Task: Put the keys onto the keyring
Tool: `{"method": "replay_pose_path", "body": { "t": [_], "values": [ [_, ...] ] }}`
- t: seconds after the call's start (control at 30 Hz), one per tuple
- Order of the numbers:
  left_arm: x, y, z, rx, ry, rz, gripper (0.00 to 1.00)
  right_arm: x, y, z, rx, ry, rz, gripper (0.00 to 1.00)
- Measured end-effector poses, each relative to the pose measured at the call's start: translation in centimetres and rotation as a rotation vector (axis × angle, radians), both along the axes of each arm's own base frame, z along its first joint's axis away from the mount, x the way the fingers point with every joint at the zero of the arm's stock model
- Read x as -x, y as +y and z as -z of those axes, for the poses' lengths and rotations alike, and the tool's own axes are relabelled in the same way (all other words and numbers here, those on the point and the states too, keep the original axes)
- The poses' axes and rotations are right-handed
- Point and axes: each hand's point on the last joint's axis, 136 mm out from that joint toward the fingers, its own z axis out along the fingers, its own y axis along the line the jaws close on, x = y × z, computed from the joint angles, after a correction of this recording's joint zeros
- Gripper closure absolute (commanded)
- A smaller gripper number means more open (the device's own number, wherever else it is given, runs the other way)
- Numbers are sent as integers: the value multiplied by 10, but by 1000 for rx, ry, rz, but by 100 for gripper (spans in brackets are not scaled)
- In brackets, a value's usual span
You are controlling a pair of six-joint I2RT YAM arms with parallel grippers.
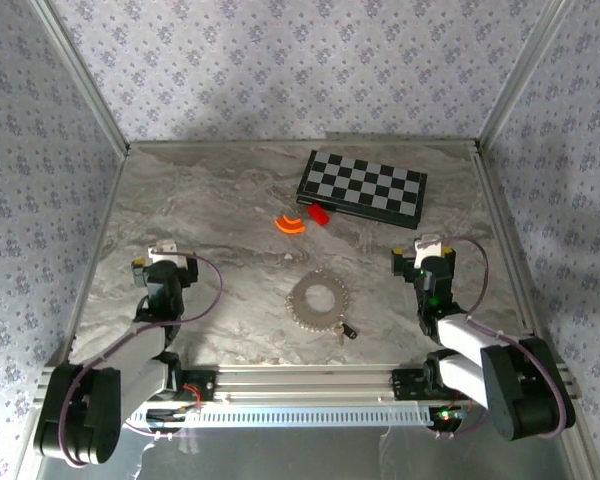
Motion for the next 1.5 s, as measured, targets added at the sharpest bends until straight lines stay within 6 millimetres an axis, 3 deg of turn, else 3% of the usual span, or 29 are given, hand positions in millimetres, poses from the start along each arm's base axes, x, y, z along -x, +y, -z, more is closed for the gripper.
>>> {"method": "replay_pose_path", "body": {
  "t": [0.17, 0.4, 0.6, 1.0, 1.27, 1.5],
  "values": [
    [-10, 3, -7, 23, -35, -9, 0, -9, -1, -7, -11, -48, -11, 0],
    [-18, 9, -3, 65, -42, -28, 0, -24, -4, 0, 1, -50, -11, 0],
    [-26, 6, -2, 78, -45, -15, 0, -32, -21, 27, 10, -22, 52, 0],
    [-41, 2, -12, 87, -85, 3, 0, -63, -46, 3, -55, -67, 145, 0],
    [-52, 0, -2, 83, -76, 16, 0, -64, -47, 12, -56, -14, 152, 1],
    [-63, -4, 29, 78, -12, 34, 0, -65, -48, 13, -52, -4, 160, 0]
  ]
}}
